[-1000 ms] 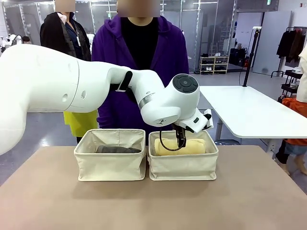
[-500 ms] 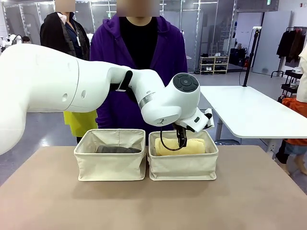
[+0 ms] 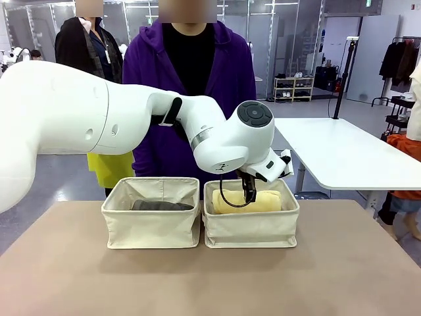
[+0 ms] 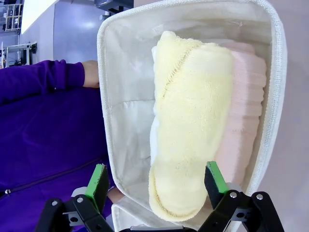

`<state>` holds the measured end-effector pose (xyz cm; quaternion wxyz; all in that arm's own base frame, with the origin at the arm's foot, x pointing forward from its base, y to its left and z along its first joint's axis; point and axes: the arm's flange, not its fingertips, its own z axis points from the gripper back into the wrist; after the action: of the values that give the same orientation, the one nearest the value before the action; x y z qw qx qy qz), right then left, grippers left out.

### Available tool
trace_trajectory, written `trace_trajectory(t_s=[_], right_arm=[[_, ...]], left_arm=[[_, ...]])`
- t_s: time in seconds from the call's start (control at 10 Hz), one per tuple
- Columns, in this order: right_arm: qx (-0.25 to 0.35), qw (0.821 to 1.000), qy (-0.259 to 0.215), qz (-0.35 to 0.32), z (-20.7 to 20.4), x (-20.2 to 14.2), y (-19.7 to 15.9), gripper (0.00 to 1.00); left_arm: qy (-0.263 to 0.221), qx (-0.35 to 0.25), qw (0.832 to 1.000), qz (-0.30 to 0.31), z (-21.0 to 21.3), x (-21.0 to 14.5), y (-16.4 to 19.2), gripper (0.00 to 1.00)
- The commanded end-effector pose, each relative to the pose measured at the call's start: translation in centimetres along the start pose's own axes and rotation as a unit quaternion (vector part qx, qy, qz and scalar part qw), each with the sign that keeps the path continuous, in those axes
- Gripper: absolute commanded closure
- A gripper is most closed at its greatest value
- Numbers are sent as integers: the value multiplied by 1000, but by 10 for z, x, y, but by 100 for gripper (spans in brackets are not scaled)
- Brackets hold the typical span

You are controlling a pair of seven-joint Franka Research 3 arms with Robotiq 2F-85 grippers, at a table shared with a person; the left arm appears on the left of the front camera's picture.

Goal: Divide the towels into two baskets.
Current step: Pick up one hotel-folded towel from the bottom of the table and place it in the Fabric basket indicated by the person.

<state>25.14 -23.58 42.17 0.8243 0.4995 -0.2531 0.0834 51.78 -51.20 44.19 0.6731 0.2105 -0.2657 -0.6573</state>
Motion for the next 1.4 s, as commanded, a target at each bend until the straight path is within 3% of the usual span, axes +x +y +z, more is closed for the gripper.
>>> trace_trajectory(t_s=[0.0,0.4,0.6,0.8,1.0,1.3], right_arm=[[5,1000,-8,8,2,-1,3,17],[5,1000,-8,8,2,-1,3,17],[5,1000,-8,8,2,-1,3,17],[5,1000,-8,8,2,-1,3,17],[5,1000,-8,8,2,-1,3,17],[5,1000,-8,8,2,-1,3,17]], left_arm=[[0,3,1000,-3,1,0,0,0],[0,0,1000,0,0,0,0,0],[-4,-69,988,140,45,-30,12,0],[-3,-168,965,202,87,-75,8,0],[-34,-270,926,264,114,-119,2,0],[-100,-357,846,382,156,-221,-23,0]])
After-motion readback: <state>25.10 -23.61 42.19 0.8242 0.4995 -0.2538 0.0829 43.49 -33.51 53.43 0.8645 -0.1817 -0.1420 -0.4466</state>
